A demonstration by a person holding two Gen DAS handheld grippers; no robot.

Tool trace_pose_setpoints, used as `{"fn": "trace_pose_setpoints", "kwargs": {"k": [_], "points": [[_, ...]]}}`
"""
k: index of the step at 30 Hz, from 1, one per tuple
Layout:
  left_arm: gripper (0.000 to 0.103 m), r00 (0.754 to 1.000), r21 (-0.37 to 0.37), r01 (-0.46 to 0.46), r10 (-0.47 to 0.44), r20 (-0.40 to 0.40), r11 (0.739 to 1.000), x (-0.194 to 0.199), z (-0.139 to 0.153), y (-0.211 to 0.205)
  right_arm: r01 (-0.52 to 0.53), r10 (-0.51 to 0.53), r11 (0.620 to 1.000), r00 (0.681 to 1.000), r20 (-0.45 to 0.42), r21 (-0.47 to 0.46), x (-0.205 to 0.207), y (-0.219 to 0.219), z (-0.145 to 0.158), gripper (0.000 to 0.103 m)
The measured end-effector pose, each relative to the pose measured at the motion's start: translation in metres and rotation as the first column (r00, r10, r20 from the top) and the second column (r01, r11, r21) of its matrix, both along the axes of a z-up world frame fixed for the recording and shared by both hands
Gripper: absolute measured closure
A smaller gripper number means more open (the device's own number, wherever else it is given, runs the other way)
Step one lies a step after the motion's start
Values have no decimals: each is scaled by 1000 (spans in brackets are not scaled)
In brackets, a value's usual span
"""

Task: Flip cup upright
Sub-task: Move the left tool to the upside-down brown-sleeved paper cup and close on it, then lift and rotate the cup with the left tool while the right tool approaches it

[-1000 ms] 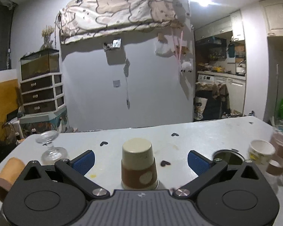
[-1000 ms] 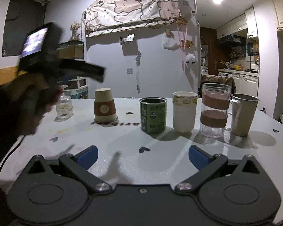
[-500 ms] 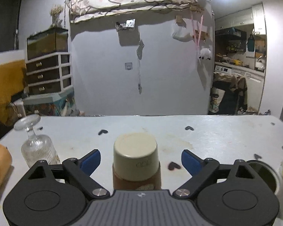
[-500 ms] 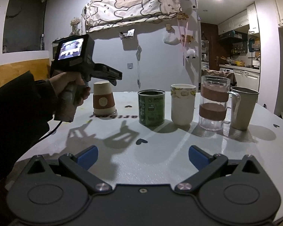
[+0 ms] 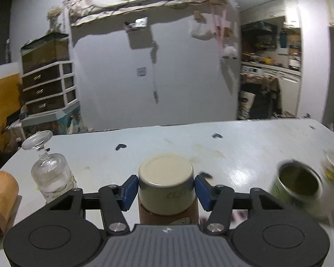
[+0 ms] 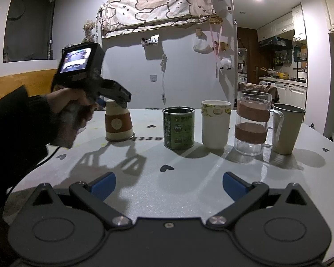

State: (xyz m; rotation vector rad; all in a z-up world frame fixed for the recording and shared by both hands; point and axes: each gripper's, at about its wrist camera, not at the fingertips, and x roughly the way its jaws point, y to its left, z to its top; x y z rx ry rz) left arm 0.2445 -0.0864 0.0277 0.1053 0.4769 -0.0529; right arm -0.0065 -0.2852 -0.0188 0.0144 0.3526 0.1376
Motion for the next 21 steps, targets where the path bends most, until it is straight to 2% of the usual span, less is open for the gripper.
{"fn": "trace_pose_setpoints", "kwargs": {"k": [5, 13, 18, 21], "points": [[47, 995, -9, 97, -97, 34, 995, -59, -6, 14, -9, 9, 1000, 1000, 7, -5, -1, 4, 2, 0], [47, 982, -17, 165, -163, 95, 986, -142, -15, 36, -36, 36, 999, 999, 5, -19, 2, 17, 3, 0], [47, 976, -35, 192, -187, 113, 981, -176, -17, 47, -77, 77, 997, 997, 1, -25, 3, 29, 2, 0], [47, 972, -66, 230, -225, 69, 971, -177, -11, 53, -131, 130, 991, 991, -12, -28, 5, 40, 1, 0]]}}
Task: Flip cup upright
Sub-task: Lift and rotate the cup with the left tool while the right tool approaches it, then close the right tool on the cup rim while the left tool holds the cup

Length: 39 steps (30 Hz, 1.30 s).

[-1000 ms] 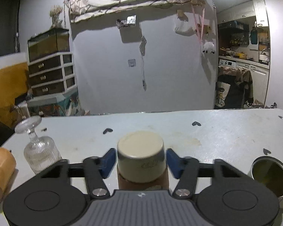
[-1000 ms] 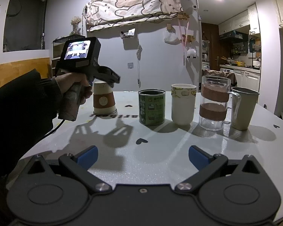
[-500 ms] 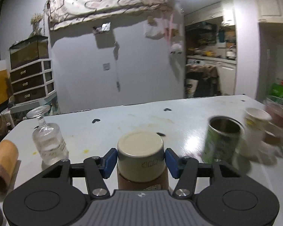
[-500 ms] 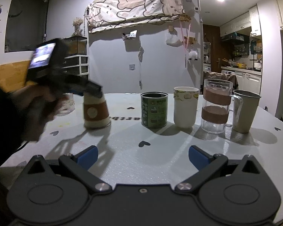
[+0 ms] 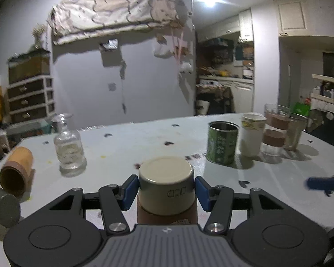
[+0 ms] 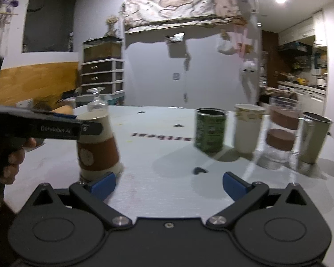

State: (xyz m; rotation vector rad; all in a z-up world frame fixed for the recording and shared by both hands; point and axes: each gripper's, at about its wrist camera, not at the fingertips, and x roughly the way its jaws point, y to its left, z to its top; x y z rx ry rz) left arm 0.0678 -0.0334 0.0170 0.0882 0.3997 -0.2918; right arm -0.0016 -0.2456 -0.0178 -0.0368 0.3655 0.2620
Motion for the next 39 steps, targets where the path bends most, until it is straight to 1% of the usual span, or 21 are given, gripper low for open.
{"fn": "trace_pose_setpoints", "kwargs": {"k": [3, 5, 6, 7, 9, 11, 12, 13, 14, 17, 18, 19, 20, 22, 24, 26, 30, 33, 36, 39], "points": [[47, 997, -19, 46, -47, -57, 999, 14, 7, 2, -60, 61, 998, 998, -24, 11, 6, 13, -2, 0], [43, 995, -38, 41, -44, -85, 998, 23, 9, 3, -92, 92, 996, 995, -35, 8, 9, 23, -4, 0], [32, 995, -32, 32, -35, -93, 999, 29, 10, 1, -105, 106, 994, 994, -41, 8, 10, 27, -5, 0], [23, 995, -26, 19, -21, -93, 999, 33, 11, -1, -115, 115, 993, 992, -47, 8, 11, 30, -6, 0], [23, 996, -12, 18, -19, -84, 1000, 40, 12, -4, -125, 124, 992, 991, -55, 1, 13, 35, -8, 0], [25, 995, -8, 28, -29, -94, 1000, 47, 13, -8, -130, 130, 991, 989, -67, -6, 16, 39, -10, 0], [33, 994, -7, 29, -30, -101, 1000, 49, 13, -10, -136, 136, 991, 988, -73, -5, 17, 41, -11, 1], [45, 993, -1, 31, -31, -110, 1000, 51, 13, -12, -143, 143, 990, 987, -78, -1, 19, 42, -12, 5], [45, 992, -2, 36, -35, -121, 999, 53, 13, -13, -153, 152, 988, 985, -84, 4, 21, 44, -13, 9], [45, 991, -10, 45, -45, -126, 999, 49, 14, -16, -179, 181, 984, 978, -102, 22, 26, 47, -16, 25], [45, 991, -14, 55, -56, -123, 998, 46, 13, -17, -190, 192, 981, 976, -107, 26, 27, 49, -17, 35], [45, 990, -20, 67, -69, -120, 998, 42, 13, -19, -207, 210, 978, 971, -114, 35, 28, 51, -17, 44], [45, 990, -27, 78, -81, -117, 997, 39, 13, -20, -225, 229, 973, 966, -120, 46, 28, 53, -18, 47], [45, 988, -48, 104, -109, -112, 993, 32, 12, -22, -261, 270, 962, 953, -140, 75, 31, 55, -21, 62], [45, 986, -65, 125, -131, -102, 990, 23, 13, -22, -262, 275, 960, 949, -157, 94, 34, 58, -25, 68], [46, 988, -56, 135, -138, -69, 989, 11, 14, -23, -237, 252, 966, 953, -168, 107, 38, 56, -28, 68], [46, 987, -64, 155, -158, -42, 986, -12, 12, -20, -176, 201, 973, 964, -172, 149, 43, 46, -29, 69], [46, 987, -58, 154, -156, -25, 986, -27, 8, -17, -160, 190, 972, 966, -173, 171, 43, 39, -29, 69], [46, 990, -85, 135, -137, -23, 987, -39, 3, -8, -146, 177, 974, 968, -179, 175, 39, 35, -29, 67], [46, 993, -122, 108, -113, -41, 987, -48, -4, 0, -127, 161, 975, 969, -188, 181, 38, 29, -31, 67]]}}
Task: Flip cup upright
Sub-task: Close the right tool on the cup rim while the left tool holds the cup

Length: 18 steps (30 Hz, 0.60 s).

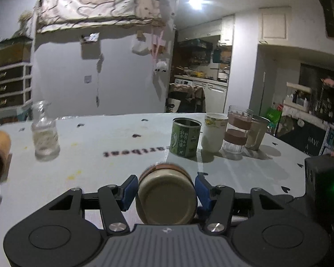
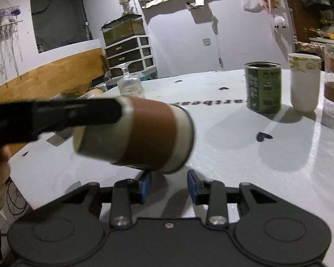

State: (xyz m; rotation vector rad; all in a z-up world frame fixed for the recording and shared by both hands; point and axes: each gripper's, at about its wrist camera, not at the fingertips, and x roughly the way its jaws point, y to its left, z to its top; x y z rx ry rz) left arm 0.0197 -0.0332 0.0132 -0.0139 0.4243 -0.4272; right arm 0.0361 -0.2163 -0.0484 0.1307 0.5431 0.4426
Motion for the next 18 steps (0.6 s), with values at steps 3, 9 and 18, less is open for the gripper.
{"fn": "trace_pose_setpoints", "kwargs": {"k": [3, 9, 18], "points": [[46, 999, -12, -8, 7, -43, 1000, -6, -10, 1, 39, -39, 999, 999, 0, -7, 0, -7, 0, 66], [47, 993, -40, -5, 0, -119, 999, -3, -31, -3, 110, -110, 994, 994, 4, -17, -3, -21, 3, 64], [47, 993, -69, -44, 36, -114, 997, -8, -35, -4, 165, -159, 974, 986, -53, 155, -2, -52, 36, 28]]}}
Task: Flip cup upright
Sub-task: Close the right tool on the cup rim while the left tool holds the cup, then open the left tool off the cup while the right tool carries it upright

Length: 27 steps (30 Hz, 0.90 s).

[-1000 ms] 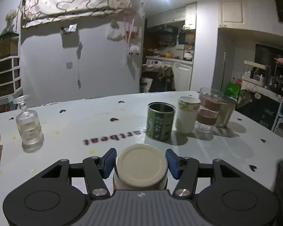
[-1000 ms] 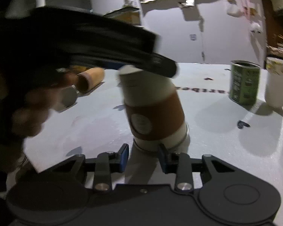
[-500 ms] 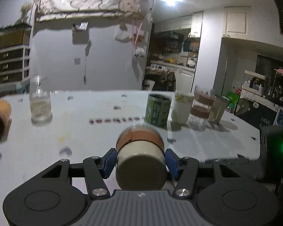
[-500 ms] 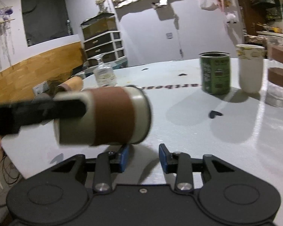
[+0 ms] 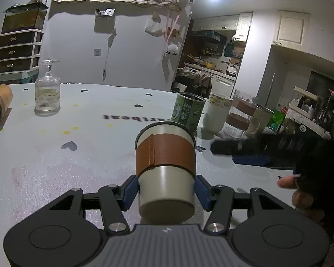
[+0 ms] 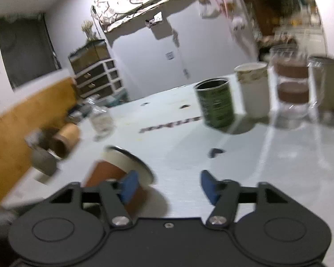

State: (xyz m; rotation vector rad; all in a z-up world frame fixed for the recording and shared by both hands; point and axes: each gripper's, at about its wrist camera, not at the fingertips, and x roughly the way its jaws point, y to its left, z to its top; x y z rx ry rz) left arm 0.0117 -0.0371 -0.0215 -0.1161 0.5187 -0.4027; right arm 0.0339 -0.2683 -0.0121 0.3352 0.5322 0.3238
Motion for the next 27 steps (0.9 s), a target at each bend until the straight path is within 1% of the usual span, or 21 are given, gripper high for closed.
{"fn": "trace_pose_setpoints", "kwargs": {"k": [1, 3, 5, 6, 8, 12, 14, 17, 19, 20, 22, 24, 26, 27], "points": [[47, 1000, 5, -1, 1, 6, 1000, -1, 0, -1, -22, 23, 999, 999, -23, 48, 4, -1, 2, 23], [47, 1000, 15, 0, 0, 17, 1000, -3, -2, -3, -65, 80, 985, 993, -89, 160, 16, -2, 2, 22], [47, 1000, 17, 3, -4, 23, 1000, -5, -2, -2, -81, 130, 961, 976, -173, 266, 32, 0, -4, 22], [47, 1000, 17, 5, -5, 24, 1000, -6, -3, -2, -81, 151, 949, 965, -212, 306, 39, 2, -9, 22], [47, 1000, 18, 7, -8, 27, 1000, -8, -3, -1, -73, 175, 934, 947, -270, 349, 52, 8, -18, 22], [47, 999, 29, 11, -12, 45, 1000, -12, -5, -2, -69, 196, 922, 932, -304, 380, 68, 17, -28, 21], [47, 999, 22, 7, -8, 42, 1000, -11, -5, -1, -70, 205, 920, 924, -322, 385, 76, 22, -31, 21], [47, 999, 10, 11, -11, 37, 1000, -10, -5, 1, -69, 243, 898, 901, -360, 434, 88, 23, -37, 20], [47, 999, 19, 11, -12, 43, 1000, -12, -6, 0, -49, 261, 879, 882, -393, 475, 95, 22, -42, 20], [47, 999, 25, 13, -14, 46, 1000, -12, -5, -1, -41, 263, 873, 878, -399, 485, 97, 22, -43, 21], [47, 999, 26, 18, -20, 48, 1000, -13, -5, 0, -44, 264, 877, 876, -404, 478, 99, 23, -40, 23], [47, 998, 15, 33, -34, 48, 999, -13, -5, 0, -57, 258, 884, 887, -383, 463, 96, 23, -35, 23], [47, 997, 10, 50, -50, 50, 999, -12, -5, 0, -91, 236, 908, 917, -320, 409, 86, 26, -22, 24], [47, 997, 14, 53, -54, 49, 998, -12, -5, -1, -114, 225, 924, 934, -276, 366, 79, 29, -14, 24]]}}
